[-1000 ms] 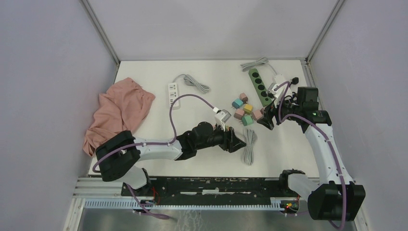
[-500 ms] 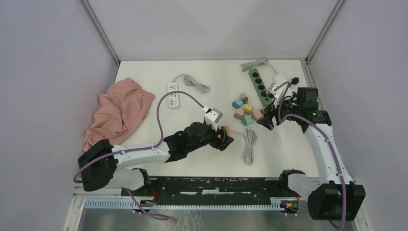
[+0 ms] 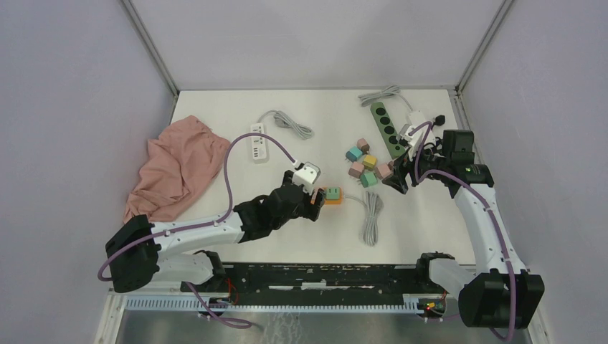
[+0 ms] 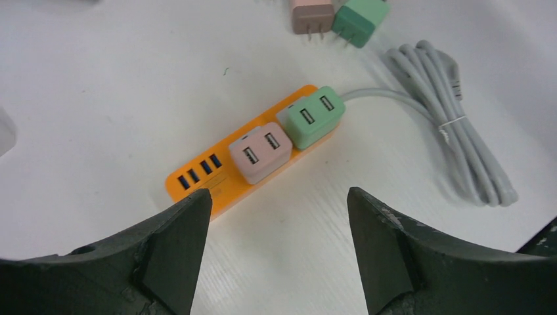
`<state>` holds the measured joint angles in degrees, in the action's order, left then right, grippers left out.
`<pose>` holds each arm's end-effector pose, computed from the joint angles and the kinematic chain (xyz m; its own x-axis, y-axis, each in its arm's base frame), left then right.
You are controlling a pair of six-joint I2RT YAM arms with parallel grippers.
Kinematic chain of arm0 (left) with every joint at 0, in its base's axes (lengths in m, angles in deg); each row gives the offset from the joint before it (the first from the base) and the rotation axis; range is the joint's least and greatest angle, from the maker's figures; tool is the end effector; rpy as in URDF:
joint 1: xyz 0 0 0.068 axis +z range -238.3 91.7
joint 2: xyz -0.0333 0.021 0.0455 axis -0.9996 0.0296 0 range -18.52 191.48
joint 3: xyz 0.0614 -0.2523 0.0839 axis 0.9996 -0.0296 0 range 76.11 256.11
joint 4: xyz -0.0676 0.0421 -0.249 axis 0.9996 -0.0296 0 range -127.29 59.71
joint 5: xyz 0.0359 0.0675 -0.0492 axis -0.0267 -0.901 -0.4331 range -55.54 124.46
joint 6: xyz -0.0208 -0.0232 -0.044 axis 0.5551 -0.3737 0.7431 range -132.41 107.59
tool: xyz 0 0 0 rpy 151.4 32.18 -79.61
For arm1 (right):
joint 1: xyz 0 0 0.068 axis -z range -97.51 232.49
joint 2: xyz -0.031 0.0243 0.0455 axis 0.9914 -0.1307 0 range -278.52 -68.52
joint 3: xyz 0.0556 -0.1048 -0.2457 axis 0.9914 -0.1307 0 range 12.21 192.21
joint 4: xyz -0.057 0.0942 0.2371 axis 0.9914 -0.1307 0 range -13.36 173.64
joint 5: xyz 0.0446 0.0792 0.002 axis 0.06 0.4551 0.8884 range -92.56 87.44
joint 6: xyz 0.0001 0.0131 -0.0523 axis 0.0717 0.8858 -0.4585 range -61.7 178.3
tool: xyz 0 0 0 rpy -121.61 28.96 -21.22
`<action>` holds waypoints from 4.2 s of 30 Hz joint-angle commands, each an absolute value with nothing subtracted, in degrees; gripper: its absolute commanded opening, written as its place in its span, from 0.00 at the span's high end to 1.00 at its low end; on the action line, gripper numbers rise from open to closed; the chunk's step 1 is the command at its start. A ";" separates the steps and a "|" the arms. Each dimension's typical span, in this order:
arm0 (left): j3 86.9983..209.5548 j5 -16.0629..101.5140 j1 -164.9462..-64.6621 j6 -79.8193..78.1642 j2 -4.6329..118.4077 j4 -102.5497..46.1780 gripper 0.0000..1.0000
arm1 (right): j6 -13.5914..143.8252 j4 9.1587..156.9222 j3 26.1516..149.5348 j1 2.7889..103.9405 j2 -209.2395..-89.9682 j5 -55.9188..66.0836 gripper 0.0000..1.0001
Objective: Pull the plug off the socket
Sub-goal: Move the socket to the center of the board, then remove the plug from the socket.
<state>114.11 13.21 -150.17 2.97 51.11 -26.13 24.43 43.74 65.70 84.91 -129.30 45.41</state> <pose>0.1355 -0.2261 0.2342 -0.3875 0.2004 -0.8998 0.5884 0.8052 -0.0741 0.2091 0.0177 0.3006 -0.3431 -0.3590 -0.8680 -0.8038 0.5903 0.0736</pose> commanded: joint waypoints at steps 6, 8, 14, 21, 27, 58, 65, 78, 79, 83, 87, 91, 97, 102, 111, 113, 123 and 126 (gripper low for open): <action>111.47 9.56 -145.59 -1.24 48.45 -29.15 0.14 | 24.03 45.30 65.54 85.24 -129.34 47.27 0.21; 110.62 11.88 -143.59 -0.85 47.88 -28.68 0.13 | 24.05 45.31 65.57 85.28 -129.34 47.32 0.21; 107.21 24.00 -135.98 -0.48 45.82 -24.66 0.11 | 23.96 45.23 65.55 85.22 -129.32 47.45 0.21; 100.44 38.32 -131.39 -8.11 45.75 -11.66 0.12 | 23.96 45.21 65.49 85.23 -129.22 47.62 0.20; 97.40 45.44 -126.99 -13.24 48.47 -5.37 0.10 | 23.96 45.17 65.49 85.28 -129.06 47.89 0.21; 108.86 70.02 -119.86 -28.14 72.86 -2.51 0.25 | 23.70 44.79 65.75 85.25 -129.04 48.31 0.21; 106.53 69.04 -121.68 -28.06 70.54 -2.58 0.27 | 23.70 44.77 65.74 85.22 -128.99 48.42 0.20; 99.24 49.57 -135.46 -22.97 64.69 3.34 0.24 | 22.46 43.68 65.79 85.23 -128.99 51.03 0.21; 98.32 49.06 -136.09 -22.31 64.49 4.85 0.24 | 22.25 43.51 65.82 85.24 -128.97 51.37 0.21; 95.37 46.35 -137.85 -18.87 65.26 11.56 0.23 | 21.66 43.19 65.69 85.26 -128.99 52.23 0.20; 94.72 42.63 -139.57 -18.13 67.42 15.91 0.21 | 21.48 43.14 65.61 85.22 -128.93 52.54 0.20; 95.13 40.23 -140.48 -19.63 69.34 17.28 0.19 | 21.24 43.12 65.49 85.30 -128.99 52.83 0.21; 95.06 40.14 -140.50 -22.48 70.97 19.13 0.19 | 20.95 42.94 65.55 85.27 -128.98 53.14 0.21; 95.43 41.33 -140.52 -22.57 71.69 19.90 0.23 | 20.89 42.84 65.48 85.28 -128.99 53.25 0.20; 96.84 43.28 -140.54 -22.38 71.34 15.76 0.71 | 20.56 42.64 65.49 85.23 -128.99 53.46 0.21; 97.29 44.70 -140.51 -22.38 71.94 15.20 0.79 | 20.24 42.52 65.45 85.28 -129.07 53.91 0.21; 95.95 50.81 -142.95 -23.57 71.76 16.11 0.94 | -0.81 31.33 63.84 84.48 -130.37 64.22 0.04; 95.39 50.81 -144.04 -24.76 71.48 16.88 0.97 | -9.44 25.81 63.73 81.71 -131.83 65.56 0.00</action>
<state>96.18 46.50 -141.95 -21.36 72.20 14.31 5.79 34.67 64.24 84.29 -130.30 59.02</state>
